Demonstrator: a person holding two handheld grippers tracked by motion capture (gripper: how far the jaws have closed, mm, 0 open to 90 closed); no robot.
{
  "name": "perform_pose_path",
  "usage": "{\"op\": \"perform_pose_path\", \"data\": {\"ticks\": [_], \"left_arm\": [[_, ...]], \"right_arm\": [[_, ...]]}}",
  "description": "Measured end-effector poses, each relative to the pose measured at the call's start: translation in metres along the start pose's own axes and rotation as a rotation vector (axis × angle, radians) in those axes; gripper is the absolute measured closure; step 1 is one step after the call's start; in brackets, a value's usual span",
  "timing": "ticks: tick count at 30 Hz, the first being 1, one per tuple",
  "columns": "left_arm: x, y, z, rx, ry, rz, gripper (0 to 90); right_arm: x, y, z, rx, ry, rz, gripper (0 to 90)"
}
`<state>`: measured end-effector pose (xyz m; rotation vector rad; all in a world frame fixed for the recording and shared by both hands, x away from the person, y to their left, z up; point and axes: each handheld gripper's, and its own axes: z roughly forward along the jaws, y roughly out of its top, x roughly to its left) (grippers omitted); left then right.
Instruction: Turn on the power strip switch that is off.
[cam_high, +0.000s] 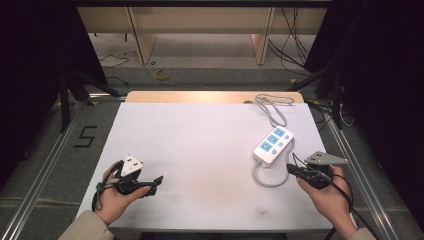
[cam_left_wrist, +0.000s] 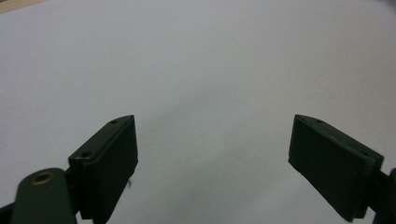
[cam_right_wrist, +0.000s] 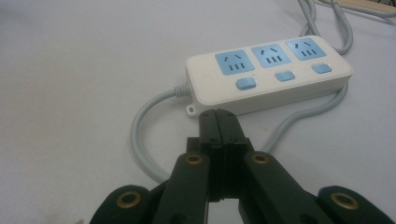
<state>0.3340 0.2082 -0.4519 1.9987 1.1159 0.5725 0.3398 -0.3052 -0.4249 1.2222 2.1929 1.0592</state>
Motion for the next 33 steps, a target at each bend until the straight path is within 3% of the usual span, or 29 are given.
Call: {"op": "perform_pose_path", "data": {"ticks": [33], "left_arm": [[-0.001,0.001,0.001,-0.003,-0.004,0.005,15.4]], "right_arm": [[-0.016,0.032,0.023,0.057,-0.008,0.033,90.0]]}}
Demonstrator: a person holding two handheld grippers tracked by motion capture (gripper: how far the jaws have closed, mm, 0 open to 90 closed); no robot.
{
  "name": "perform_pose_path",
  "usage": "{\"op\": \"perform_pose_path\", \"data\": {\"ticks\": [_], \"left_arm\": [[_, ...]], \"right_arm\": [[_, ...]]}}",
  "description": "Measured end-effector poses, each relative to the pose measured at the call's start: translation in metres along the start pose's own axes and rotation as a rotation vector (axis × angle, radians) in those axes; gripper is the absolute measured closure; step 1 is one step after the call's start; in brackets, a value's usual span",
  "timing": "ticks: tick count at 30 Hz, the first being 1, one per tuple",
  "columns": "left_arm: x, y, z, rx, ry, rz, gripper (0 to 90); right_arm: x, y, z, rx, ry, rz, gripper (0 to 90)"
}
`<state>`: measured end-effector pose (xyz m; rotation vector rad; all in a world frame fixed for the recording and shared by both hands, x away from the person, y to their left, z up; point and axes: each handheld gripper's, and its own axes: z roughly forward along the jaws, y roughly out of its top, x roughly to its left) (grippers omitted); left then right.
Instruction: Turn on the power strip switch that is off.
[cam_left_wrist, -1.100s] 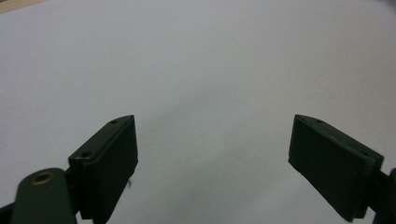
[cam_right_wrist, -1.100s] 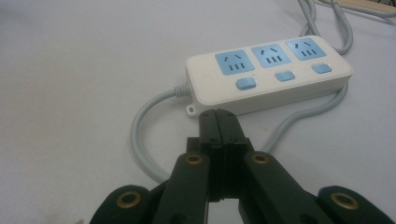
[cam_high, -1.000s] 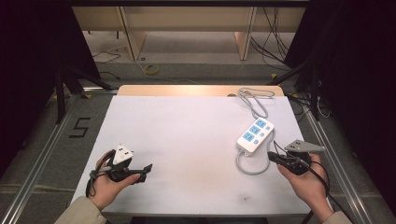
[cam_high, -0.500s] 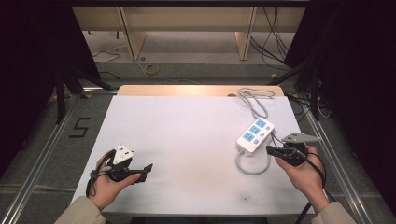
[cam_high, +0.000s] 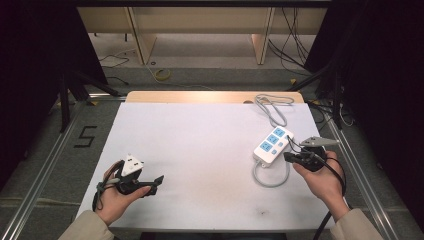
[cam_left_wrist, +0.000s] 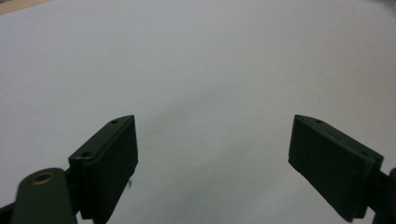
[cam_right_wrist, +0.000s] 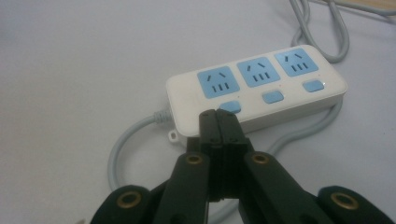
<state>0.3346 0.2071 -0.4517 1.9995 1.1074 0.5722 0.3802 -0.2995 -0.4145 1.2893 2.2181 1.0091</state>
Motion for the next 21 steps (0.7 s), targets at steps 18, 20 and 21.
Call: {"op": "perform_pose_path", "data": {"ticks": [18,20,21], "left_arm": [[-0.002,0.001,0.001,0.004,-0.003,0.005,15.4],[-0.002,0.001,0.001,0.004,-0.003,0.005,15.4],[-0.002,0.001,0.001,0.004,-0.004,0.004,15.4]], "right_arm": [[-0.005,0.01,0.006,0.014,-0.012,0.018,90.0],[-0.005,0.012,0.006,0.014,-0.012,0.018,90.0],[-0.006,0.012,0.007,0.015,-0.013,0.021,90.0]]}}
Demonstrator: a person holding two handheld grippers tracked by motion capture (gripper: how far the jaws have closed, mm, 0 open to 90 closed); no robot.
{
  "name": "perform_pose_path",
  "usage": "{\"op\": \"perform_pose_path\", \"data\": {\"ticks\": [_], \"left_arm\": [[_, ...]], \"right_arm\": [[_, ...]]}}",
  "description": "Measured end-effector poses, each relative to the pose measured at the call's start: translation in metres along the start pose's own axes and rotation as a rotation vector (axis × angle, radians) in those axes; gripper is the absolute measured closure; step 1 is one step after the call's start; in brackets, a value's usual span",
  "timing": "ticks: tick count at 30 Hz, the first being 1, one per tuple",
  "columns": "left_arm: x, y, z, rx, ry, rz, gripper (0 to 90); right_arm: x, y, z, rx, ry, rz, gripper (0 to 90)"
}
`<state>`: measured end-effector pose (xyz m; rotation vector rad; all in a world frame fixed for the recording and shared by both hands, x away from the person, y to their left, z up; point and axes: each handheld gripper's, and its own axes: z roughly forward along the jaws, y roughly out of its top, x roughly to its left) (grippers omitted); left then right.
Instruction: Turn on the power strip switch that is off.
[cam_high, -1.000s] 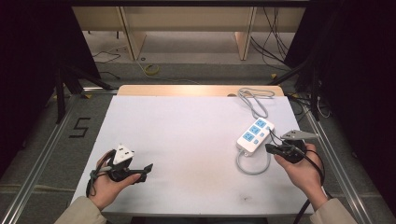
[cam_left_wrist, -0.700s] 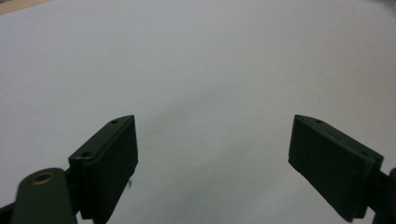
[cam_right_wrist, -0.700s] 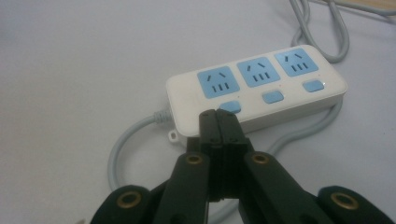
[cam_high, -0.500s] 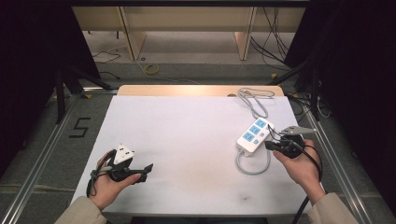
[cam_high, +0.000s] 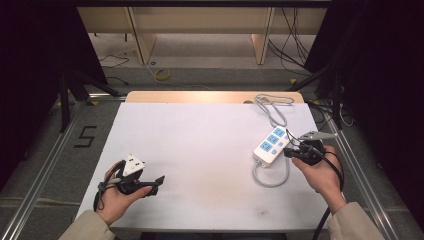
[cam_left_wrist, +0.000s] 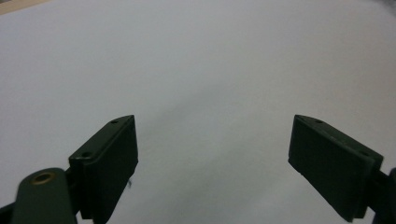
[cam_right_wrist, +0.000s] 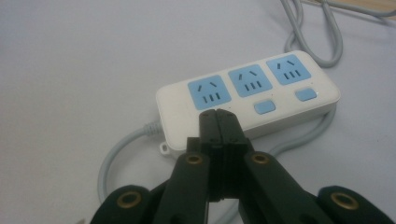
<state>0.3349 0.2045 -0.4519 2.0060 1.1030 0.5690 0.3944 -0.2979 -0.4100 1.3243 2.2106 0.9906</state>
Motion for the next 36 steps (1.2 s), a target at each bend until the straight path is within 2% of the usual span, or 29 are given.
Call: {"op": "perform_pose_path", "data": {"ticks": [9,14,36], "left_arm": [[-0.001,0.0,0.001,-0.002,0.001,-0.003,15.4],[0.0,0.001,0.001,0.005,0.001,0.008,15.5],[-0.001,0.0,0.002,0.004,-0.001,0.007,15.5]], "right_arm": [[-0.002,0.003,0.003,0.011,0.003,0.002,90.0],[-0.003,0.006,0.004,0.018,0.002,-0.001,90.0],[-0.005,0.016,0.012,0.081,0.017,-0.003,90.0]]}}
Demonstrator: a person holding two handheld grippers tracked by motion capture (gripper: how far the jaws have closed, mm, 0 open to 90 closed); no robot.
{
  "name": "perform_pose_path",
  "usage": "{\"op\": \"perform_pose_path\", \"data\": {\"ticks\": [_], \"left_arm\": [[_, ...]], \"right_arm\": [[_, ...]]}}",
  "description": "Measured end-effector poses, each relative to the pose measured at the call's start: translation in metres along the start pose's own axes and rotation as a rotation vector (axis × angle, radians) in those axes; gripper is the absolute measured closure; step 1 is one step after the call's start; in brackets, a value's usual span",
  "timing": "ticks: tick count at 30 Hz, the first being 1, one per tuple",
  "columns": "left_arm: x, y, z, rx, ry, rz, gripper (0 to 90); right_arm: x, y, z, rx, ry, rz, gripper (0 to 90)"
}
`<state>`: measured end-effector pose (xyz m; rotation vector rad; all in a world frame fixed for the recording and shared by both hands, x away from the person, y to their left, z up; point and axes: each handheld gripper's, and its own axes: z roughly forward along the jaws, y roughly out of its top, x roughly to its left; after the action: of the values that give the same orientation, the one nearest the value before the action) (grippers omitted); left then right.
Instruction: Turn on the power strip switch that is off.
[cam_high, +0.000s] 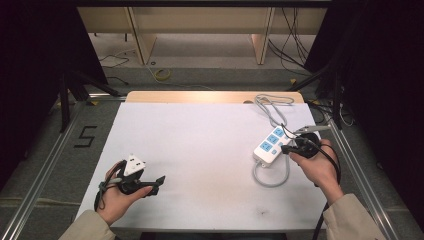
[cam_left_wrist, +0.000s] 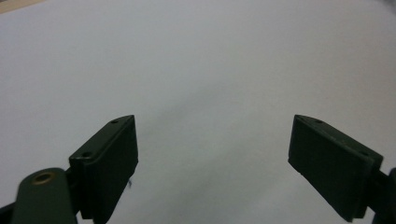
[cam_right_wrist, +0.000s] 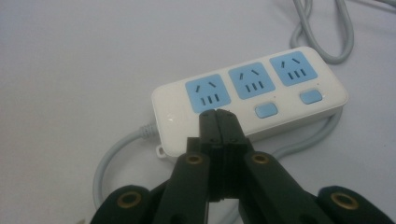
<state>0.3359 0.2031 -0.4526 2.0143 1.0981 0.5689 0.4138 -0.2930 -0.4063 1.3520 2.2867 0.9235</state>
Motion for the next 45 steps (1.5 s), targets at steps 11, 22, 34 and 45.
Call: {"op": "perform_pose_path", "data": {"ticks": [11,22,34,45], "left_arm": [[-0.001,0.0,0.001,0.001,-0.002,-0.003,15.5],[-0.001,0.0,0.002,0.005,-0.003,-0.003,15.6],[-0.001,-0.001,0.002,0.014,-0.007,0.003,15.7],[-0.001,-0.001,0.002,0.013,-0.008,0.007,15.7]], "right_arm": [[0.0,0.005,0.005,0.028,-0.012,-0.005,90.0],[-0.001,0.011,0.008,0.048,-0.019,-0.013,90.0],[-0.002,0.019,0.014,0.066,-0.016,-0.007,90.0],[-0.004,0.023,0.018,0.076,-0.014,0.0,90.0]]}}
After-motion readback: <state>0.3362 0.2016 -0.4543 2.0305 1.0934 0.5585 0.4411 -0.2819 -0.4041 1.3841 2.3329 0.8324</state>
